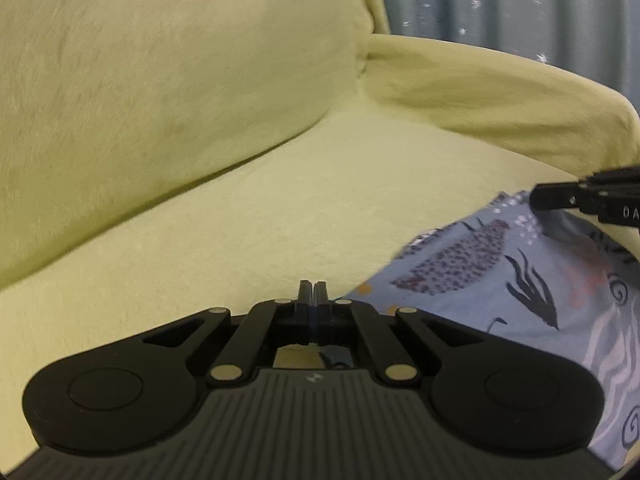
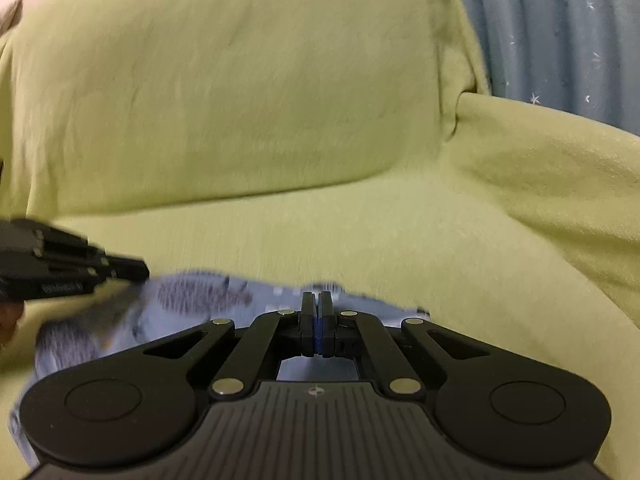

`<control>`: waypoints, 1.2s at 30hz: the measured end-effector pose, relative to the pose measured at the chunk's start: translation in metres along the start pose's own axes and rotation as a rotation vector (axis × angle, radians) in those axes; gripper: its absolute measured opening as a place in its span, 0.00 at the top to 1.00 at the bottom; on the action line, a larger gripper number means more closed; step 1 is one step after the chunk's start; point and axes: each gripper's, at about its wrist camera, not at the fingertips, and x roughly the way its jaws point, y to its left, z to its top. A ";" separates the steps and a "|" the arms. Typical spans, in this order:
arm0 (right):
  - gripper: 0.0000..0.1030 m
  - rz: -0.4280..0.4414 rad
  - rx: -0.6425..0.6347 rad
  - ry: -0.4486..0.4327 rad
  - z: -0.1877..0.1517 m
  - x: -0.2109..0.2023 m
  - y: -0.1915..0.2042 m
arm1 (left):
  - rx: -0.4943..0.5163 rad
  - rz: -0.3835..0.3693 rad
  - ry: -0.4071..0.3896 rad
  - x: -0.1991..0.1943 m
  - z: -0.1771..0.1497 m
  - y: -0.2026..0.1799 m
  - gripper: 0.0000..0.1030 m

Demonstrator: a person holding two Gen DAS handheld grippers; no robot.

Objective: Fold clothes

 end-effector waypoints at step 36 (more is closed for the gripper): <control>0.98 -0.120 0.031 -0.026 -0.003 -0.005 -0.012 | 0.110 -0.182 0.020 -0.001 0.003 -0.018 0.79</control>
